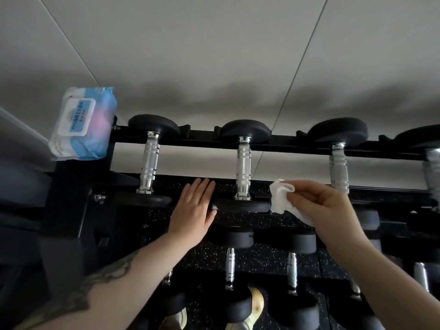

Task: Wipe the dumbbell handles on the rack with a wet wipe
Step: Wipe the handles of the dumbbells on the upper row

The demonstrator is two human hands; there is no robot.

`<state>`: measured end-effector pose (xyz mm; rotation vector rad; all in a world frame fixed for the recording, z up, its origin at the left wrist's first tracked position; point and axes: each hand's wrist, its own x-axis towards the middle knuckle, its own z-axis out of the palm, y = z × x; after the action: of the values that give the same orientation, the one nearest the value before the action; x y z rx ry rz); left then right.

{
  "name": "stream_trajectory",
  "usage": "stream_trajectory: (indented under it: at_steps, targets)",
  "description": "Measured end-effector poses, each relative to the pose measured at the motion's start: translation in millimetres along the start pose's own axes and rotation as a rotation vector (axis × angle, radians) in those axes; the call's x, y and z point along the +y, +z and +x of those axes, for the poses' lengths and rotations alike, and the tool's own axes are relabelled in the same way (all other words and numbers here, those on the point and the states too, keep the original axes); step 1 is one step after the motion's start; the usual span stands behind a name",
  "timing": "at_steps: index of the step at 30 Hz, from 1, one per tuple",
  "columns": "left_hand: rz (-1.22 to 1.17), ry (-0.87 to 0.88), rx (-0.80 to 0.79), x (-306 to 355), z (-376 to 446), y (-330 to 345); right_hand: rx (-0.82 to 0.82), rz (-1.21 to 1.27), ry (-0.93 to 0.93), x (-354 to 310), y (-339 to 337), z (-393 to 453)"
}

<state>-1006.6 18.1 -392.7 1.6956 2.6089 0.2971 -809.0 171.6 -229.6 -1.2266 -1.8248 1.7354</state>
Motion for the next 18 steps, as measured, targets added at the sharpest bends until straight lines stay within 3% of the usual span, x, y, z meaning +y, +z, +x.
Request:
stream_trajectory:
  at_steps: [4, 10, 15, 18]
  targets:
    - [0.081, 0.028, -0.028, -7, 18, 0, 0.017, -0.136, -0.081, 6, 7, 20]
    - [0.123, 0.068, 0.033, -10, 20, 1, 0.117, -0.555, -0.353, 0, 53, 76]
    - [0.055, 0.062, 0.021, -12, 22, -1, -0.013, -0.727, -0.323, 18, 78, 83]
    - [0.001, 0.083, 0.032, -17, 26, -2, -0.042, -0.705, -0.315, 24, 73, 72]
